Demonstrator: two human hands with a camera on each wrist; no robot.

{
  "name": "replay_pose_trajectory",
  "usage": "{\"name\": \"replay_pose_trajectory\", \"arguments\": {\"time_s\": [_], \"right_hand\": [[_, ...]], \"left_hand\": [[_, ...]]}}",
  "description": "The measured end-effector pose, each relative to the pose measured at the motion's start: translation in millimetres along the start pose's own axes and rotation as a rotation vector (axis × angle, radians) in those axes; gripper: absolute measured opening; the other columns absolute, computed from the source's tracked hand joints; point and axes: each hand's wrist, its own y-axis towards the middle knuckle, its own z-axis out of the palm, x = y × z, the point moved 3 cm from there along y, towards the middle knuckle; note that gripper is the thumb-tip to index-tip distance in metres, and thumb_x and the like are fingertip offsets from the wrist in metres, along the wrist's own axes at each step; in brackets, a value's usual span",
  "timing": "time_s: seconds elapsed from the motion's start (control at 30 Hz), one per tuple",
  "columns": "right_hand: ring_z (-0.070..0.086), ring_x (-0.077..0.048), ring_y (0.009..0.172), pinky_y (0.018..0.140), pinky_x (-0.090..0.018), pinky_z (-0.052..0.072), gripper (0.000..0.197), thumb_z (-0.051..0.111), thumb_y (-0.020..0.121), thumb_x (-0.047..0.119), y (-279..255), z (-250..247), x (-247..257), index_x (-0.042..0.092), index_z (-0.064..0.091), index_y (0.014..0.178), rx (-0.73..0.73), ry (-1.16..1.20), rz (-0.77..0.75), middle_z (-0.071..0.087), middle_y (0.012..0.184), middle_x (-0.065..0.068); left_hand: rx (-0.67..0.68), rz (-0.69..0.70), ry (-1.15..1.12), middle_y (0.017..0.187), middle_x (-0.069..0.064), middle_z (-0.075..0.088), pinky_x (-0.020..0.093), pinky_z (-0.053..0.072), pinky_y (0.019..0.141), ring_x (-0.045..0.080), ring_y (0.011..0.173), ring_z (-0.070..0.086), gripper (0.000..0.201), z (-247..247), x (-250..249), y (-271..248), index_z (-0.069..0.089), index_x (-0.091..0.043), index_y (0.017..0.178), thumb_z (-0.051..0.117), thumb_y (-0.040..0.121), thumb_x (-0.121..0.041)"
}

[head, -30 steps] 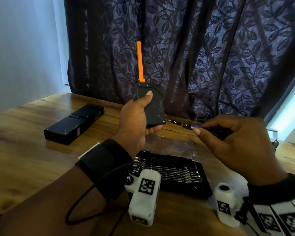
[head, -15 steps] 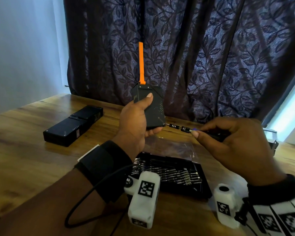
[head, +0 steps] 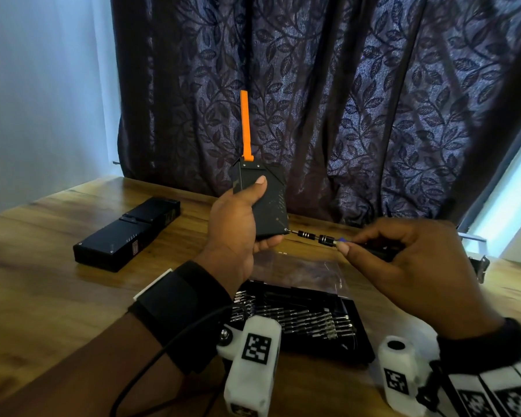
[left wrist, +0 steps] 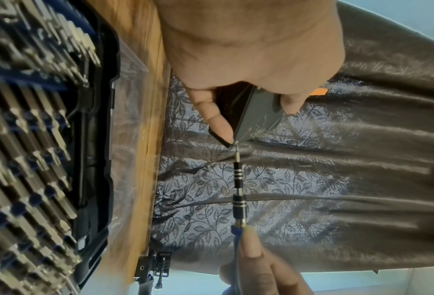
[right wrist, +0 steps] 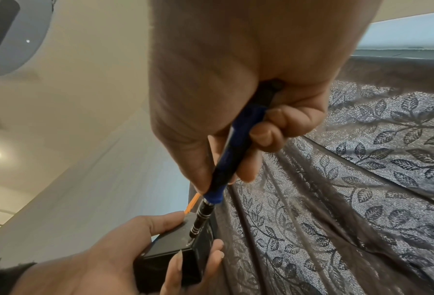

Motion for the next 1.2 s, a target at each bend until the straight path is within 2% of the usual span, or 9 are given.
{"name": "replay_pose_trajectory", "arguments": {"time_s": [0.2, 0.3, 0.37, 0.43, 0.57, 0.8, 0.97, 1.07, 1.2], "right_hand": [[0.063, -0.001, 0.054, 0.047, -0.011, 0.041, 0.012, 0.081, 0.079, 0.041, 0, -2, 5, 0.032, 0.077, 0.072, 0.030, -0.073, 0.006, 0.065, 0.057, 0.021], [0.059, 0.004, 0.052, 0.050, -0.018, 0.044, 0.014, 0.081, 0.078, 0.046, -1, -2, 6, 0.033, 0.077, 0.073, 0.057, -0.192, 0.008, 0.064, 0.060, 0.023], [0.056, 0.007, 0.054, 0.053, -0.015, 0.040, 0.015, 0.080, 0.078, 0.046, -1, -2, 9, 0.032, 0.076, 0.073, 0.071, -0.248, -0.015, 0.063, 0.061, 0.023], [0.055, 0.003, 0.054, 0.055, -0.017, 0.040, 0.015, 0.080, 0.080, 0.044, -2, -1, 12, 0.031, 0.075, 0.073, 0.069, -0.305, -0.061, 0.063, 0.063, 0.020], [0.062, -0.012, 0.056, 0.056, -0.032, 0.053, 0.021, 0.072, 0.083, 0.048, -4, 2, 17, 0.029, 0.075, 0.075, 0.076, -0.382, -0.112, 0.068, 0.068, 0.012], [0.057, -0.014, 0.055, 0.059, -0.027, 0.046, 0.018, 0.080, 0.068, 0.039, -3, 4, 16, 0.033, 0.067, 0.080, 0.214, -0.471, -0.057, 0.065, 0.065, 0.010], [0.057, -0.018, 0.048, 0.055, -0.025, 0.037, 0.019, 0.072, 0.079, 0.047, -4, 6, 21, 0.029, 0.071, 0.076, 0.230, -0.519, -0.070, 0.063, 0.057, 0.008], [0.039, -0.010, 0.042, 0.051, -0.020, 0.027, 0.031, 0.062, 0.087, 0.052, -2, 6, 19, 0.028, 0.070, 0.070, 0.224, -0.518, -0.069, 0.050, 0.049, 0.011], [0.024, -0.002, 0.042, 0.049, -0.018, 0.015, 0.056, 0.033, 0.097, 0.060, -1, 8, 17, 0.027, 0.064, 0.064, 0.275, -0.567, -0.054, 0.030, 0.045, 0.013]], "left_hand": [[0.007, 0.034, 0.055, 0.106, 0.013, 0.078, 0.031, 0.057, 0.048, 0.035, 0.091, 0.077, 0.023, 3, -2, -3, 0.070, -0.024, 0.110, 0.070, 0.096, -0.041], [0.018, 0.075, 0.128, 0.102, 0.008, 0.078, 0.033, 0.058, 0.050, 0.026, 0.080, 0.076, 0.018, 5, 1, -5, 0.072, -0.026, 0.107, 0.071, 0.095, -0.039], [0.022, 0.091, 0.169, 0.100, 0.006, 0.078, 0.031, 0.056, 0.048, 0.024, 0.078, 0.075, 0.014, 6, 5, -6, 0.072, -0.027, 0.106, 0.072, 0.095, -0.037], [0.028, 0.100, 0.186, 0.100, 0.007, 0.077, 0.029, 0.053, 0.047, 0.024, 0.077, 0.073, 0.012, 6, 7, -6, 0.072, -0.026, 0.104, 0.073, 0.095, -0.034], [0.037, 0.114, 0.216, 0.101, 0.007, 0.077, 0.029, 0.053, 0.046, 0.025, 0.077, 0.072, 0.012, 7, 10, -6, 0.072, -0.026, 0.105, 0.073, 0.095, -0.033], [0.032, 0.126, 0.204, 0.105, 0.010, 0.076, 0.026, 0.049, 0.043, 0.028, 0.073, 0.069, 0.017, 5, 10, -5, 0.073, -0.022, 0.111, 0.072, 0.097, -0.033], [0.048, 0.143, 0.211, 0.097, 0.006, 0.076, 0.026, 0.048, 0.042, 0.026, 0.072, 0.068, 0.017, 5, 10, -5, 0.074, -0.022, 0.109, 0.072, 0.096, -0.032], [0.055, 0.151, 0.204, 0.097, 0.008, 0.074, 0.026, 0.046, 0.040, 0.028, 0.072, 0.066, 0.019, 5, 10, -5, 0.074, -0.019, 0.112, 0.072, 0.096, -0.030], [0.053, 0.157, 0.212, 0.101, 0.006, 0.075, 0.025, 0.047, 0.040, 0.026, 0.075, 0.069, 0.018, 6, 9, -7, 0.074, -0.022, 0.113, 0.071, 0.097, -0.030]]}}
